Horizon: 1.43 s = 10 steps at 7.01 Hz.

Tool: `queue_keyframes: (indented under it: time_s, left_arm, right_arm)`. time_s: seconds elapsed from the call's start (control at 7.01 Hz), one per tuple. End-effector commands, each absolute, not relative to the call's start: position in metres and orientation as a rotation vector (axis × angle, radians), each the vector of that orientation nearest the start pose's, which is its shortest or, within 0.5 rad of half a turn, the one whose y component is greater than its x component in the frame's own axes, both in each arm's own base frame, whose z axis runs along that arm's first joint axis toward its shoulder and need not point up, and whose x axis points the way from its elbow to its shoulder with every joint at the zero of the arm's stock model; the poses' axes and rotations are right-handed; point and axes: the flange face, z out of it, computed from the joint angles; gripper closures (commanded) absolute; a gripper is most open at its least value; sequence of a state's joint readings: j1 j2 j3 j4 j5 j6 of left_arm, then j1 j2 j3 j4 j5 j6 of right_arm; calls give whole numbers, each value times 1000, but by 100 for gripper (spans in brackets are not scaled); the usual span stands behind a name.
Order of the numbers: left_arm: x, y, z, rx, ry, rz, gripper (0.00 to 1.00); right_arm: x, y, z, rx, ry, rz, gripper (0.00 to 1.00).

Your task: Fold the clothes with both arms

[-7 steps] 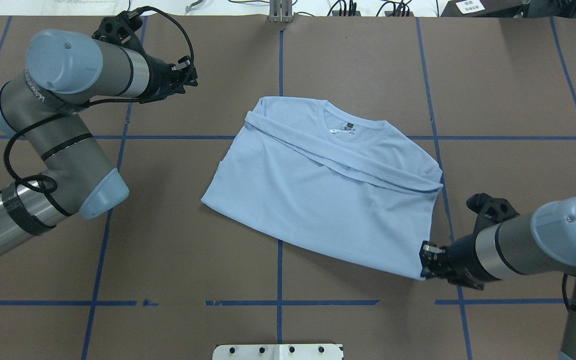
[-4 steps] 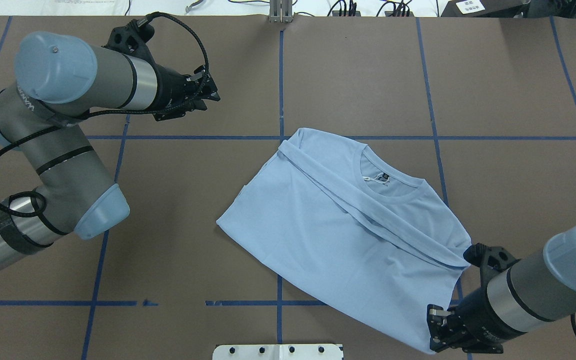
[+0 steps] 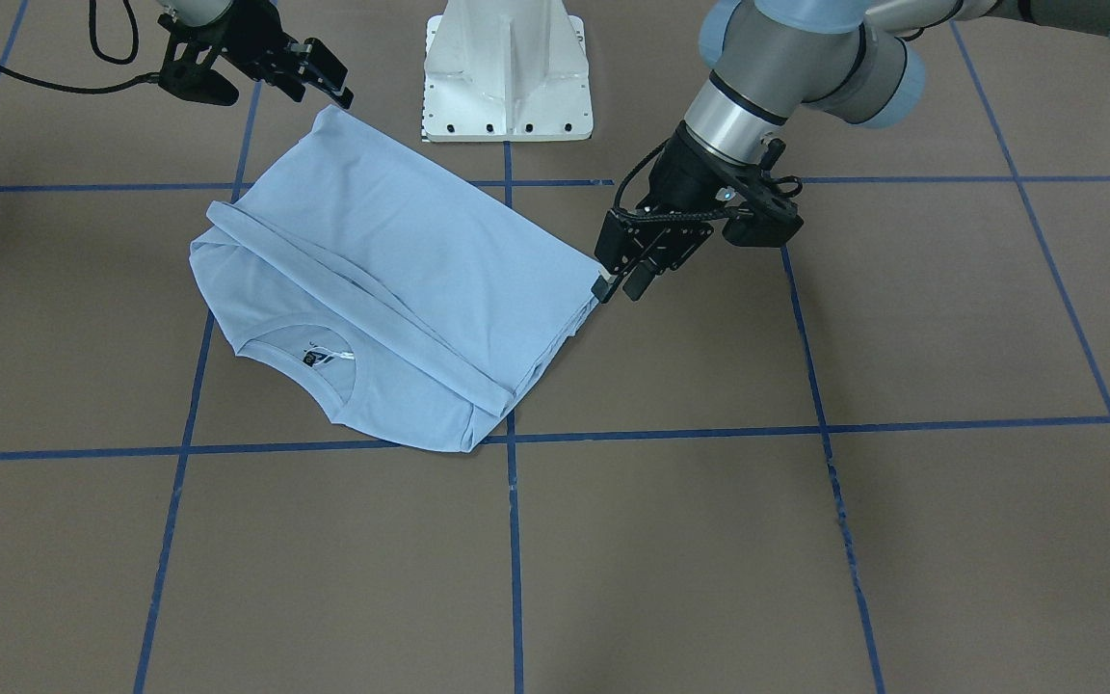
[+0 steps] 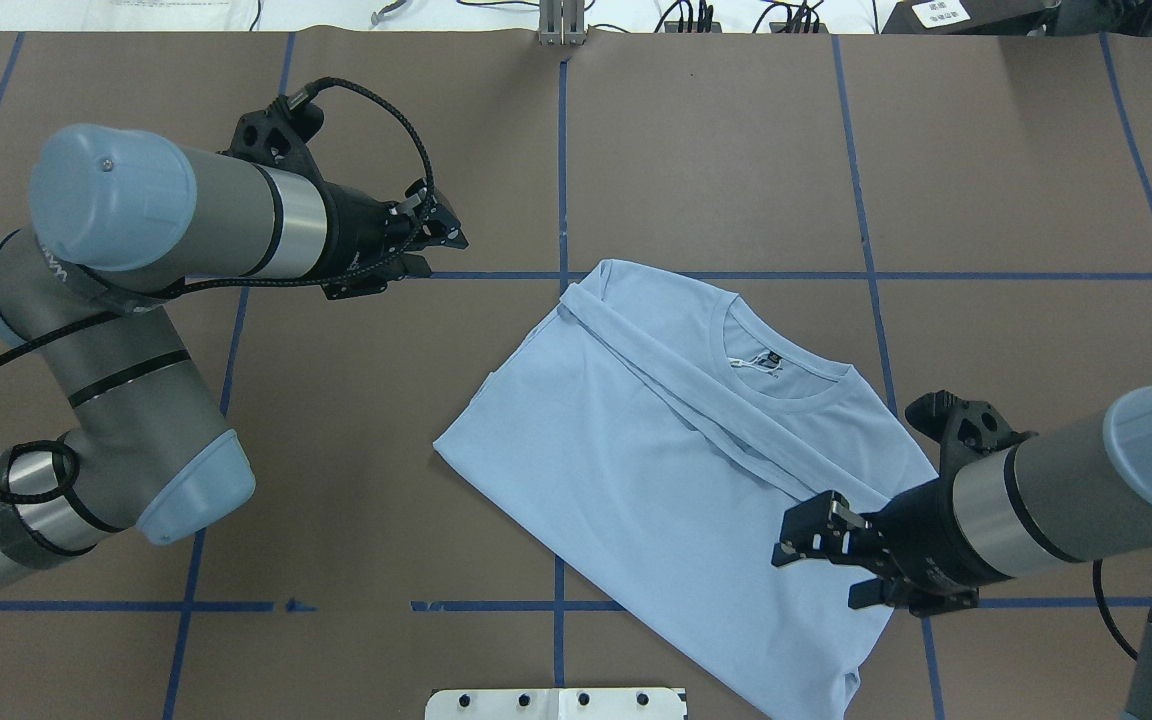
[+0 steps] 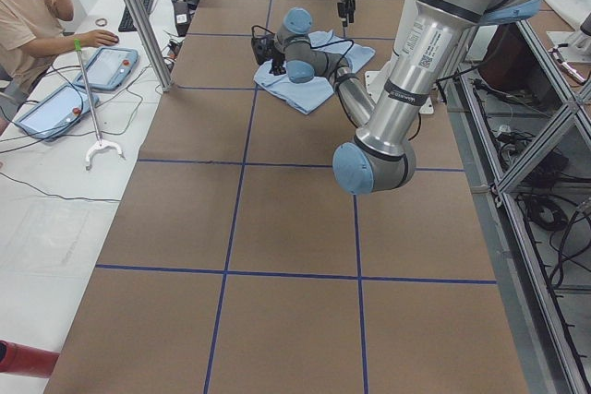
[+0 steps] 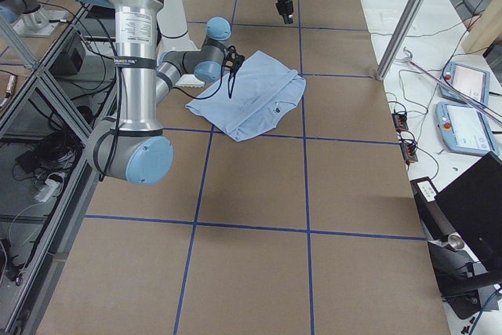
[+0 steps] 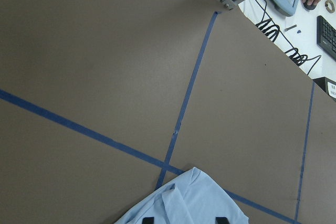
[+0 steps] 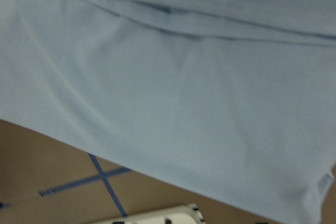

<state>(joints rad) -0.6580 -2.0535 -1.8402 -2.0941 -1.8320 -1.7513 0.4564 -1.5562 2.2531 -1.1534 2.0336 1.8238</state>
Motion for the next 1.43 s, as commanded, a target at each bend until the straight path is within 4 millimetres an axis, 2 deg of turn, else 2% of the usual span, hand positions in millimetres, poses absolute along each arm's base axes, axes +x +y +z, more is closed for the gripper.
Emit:
queue_keyframes:
  time_s: [0.0,0.14,0.29,0.43,0.57,0.71,1.28]
  left_arm:
    - [432,-435,249,49,1225,-552,47]
    - [454,-426,259,54,1165,-562,47]
    - [480,-410,264,33,1065,-556,47]
    - [493,-401,270,20,1038,-546,47]
    - [508,-397,276,22,1020,-573,47]
    - [513,-395,281,16,1009,-570,47]
    - [534,-369,287,-10,987,-530,47]
  right_arm:
    - [-375,-362,273,-90,-1164,558,0]
    - [-384,-395,284,-67,-1136,598,0]
    - [-378,-427,290,-41,-1120,646,0]
    - [-385,-442,278,-25,-1155,649,0]
    - [-388,-445,284,-23,-1148,652,0]
    - [-397,-451,296,-29,-1130,656,0]
    - [-398,-457,302,-2,-1144,667,0]
